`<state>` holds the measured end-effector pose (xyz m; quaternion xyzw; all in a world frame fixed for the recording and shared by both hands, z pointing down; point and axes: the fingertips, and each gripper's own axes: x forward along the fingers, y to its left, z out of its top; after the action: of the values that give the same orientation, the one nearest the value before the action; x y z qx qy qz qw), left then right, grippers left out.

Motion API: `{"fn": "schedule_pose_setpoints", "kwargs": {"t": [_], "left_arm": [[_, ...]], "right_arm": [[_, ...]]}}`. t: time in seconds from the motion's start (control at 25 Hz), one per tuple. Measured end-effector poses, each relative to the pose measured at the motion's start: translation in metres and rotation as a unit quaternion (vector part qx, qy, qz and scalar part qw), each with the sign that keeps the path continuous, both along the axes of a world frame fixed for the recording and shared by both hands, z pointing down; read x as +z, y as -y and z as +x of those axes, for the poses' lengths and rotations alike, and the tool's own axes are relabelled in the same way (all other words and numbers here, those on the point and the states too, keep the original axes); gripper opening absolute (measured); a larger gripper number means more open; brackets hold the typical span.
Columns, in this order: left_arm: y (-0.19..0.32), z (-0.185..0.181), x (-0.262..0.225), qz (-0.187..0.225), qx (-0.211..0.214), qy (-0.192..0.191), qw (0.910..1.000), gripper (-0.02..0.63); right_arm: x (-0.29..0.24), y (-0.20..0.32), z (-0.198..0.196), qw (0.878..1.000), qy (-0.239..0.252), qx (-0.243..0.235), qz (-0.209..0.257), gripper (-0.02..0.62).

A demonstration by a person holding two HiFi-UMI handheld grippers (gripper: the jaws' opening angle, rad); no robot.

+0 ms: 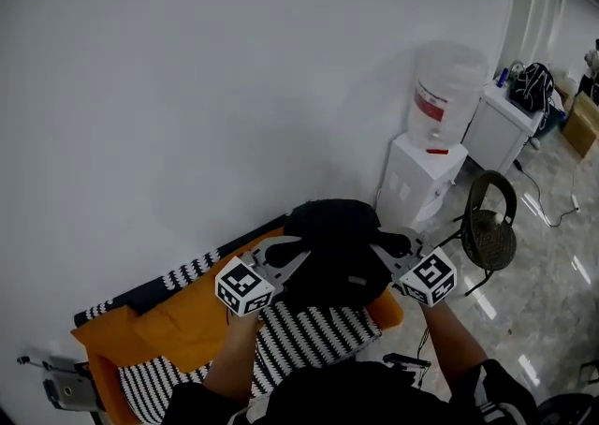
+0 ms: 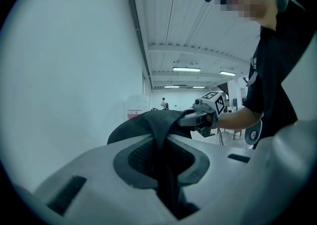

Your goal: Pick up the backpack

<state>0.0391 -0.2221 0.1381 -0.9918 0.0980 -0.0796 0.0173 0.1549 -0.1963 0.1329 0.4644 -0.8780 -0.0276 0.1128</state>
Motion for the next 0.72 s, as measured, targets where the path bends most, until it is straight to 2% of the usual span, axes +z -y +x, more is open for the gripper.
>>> {"fn": "schedule_pose_setpoints", "kwargs": {"t": [0.24,0.52,0.72], "left_arm": [[0.010,0.012,-0.063,0.036,0.010,-0.026,0.9990,0.054],[0.016,0.021,-0.118,0.078,0.029,-0.030,0.9961,0.054],[0.017,0.025,-0.149,0.099,0.037,-0.036,0.9937,0.054]], "right_arm": [[-0.063,0.007,0.010,0.999,0.003,-0.005,0.051,0.043],[-0.117,0.005,0.015,0.995,0.008,-0.010,0.103,0.043],[-0.148,0.005,0.018,0.990,-0.011,-0.013,0.138,0.043]]}}
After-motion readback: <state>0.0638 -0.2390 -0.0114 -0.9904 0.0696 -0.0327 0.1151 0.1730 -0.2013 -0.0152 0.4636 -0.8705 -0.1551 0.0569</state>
